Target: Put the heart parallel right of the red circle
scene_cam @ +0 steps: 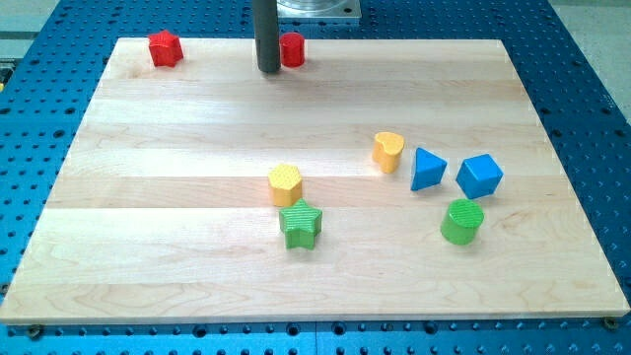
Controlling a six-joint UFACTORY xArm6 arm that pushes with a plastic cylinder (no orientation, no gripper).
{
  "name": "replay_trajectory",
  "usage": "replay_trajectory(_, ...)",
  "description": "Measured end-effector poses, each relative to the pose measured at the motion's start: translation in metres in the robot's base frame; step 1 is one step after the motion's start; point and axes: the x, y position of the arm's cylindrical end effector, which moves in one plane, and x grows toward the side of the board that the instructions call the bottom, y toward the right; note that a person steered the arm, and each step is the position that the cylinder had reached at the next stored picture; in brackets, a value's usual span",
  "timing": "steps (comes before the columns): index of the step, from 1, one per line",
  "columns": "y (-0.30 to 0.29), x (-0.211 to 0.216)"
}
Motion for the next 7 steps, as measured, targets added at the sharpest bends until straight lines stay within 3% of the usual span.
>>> replay_trajectory(1,0.002,-0.038)
replay_trajectory(3,0.01,-0.005)
replay_trajectory(4,-0.041,0.056)
replay_trajectory(6,-0.127,0.262)
replay_trajectory(7,-0.049,0.284)
